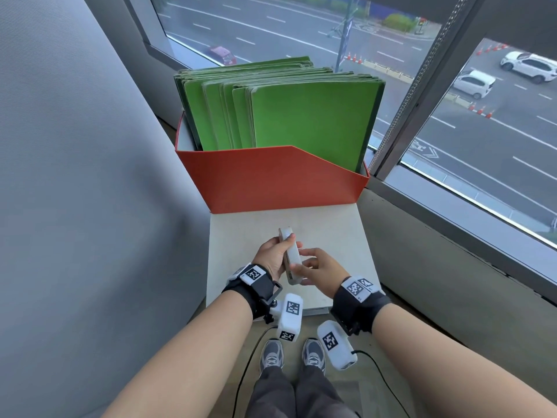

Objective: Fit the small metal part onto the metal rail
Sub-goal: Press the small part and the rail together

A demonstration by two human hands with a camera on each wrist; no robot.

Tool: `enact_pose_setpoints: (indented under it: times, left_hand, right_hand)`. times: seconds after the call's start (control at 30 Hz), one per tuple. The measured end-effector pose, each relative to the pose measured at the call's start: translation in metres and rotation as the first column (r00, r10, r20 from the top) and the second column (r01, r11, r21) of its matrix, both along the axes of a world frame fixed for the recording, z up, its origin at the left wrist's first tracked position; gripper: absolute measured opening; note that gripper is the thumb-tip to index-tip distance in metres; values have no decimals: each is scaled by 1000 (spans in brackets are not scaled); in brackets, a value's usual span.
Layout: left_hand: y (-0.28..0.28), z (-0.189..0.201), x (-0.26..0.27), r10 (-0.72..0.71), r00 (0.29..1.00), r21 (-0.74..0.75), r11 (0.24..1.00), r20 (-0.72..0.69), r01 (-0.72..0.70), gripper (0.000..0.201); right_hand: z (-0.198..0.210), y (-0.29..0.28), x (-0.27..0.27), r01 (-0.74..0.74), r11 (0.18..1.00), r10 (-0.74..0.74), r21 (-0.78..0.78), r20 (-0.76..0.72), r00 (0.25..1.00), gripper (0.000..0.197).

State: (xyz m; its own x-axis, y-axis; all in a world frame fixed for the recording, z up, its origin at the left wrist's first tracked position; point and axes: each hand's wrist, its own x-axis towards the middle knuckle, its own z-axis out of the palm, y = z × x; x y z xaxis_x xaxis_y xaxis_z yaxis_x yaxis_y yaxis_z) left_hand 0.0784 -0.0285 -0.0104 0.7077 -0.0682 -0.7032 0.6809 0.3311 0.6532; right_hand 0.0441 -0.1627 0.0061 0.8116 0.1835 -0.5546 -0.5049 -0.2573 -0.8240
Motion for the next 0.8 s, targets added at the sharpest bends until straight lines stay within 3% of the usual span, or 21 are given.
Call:
enact_pose_setpoints:
  times: [0.27, 0.4, 0.5, 0.67, 0.8]
  left_hand:
    - [-2, -6, -4, -27, 999, 40, 999, 19, 26, 10]
    - [-6, -4, 1, -123, 990, 149, 983, 71, 111, 17]
    - [-11, -2, 14, -279, 954, 317, 919, 106, 234, 25]
    - [-28, -2, 46, -434, 897, 429, 828, 83, 361, 57]
    - [-53, -2, 68, -492, 868, 464, 786, 68, 410, 56]
  right_hand:
    - [-3, 1, -5, 64, 997, -65, 34, 18, 998, 38]
    - [-2, -4, -2, 75, 996, -75, 54, 4, 997, 33]
    - [1, -8, 11, 65, 998, -66, 11, 35, 997, 42]
    - [1, -20, 42, 133, 990, -130, -42, 74, 989, 45]
    - [-4, -42, 62, 154, 982, -145, -108, 82, 986, 38]
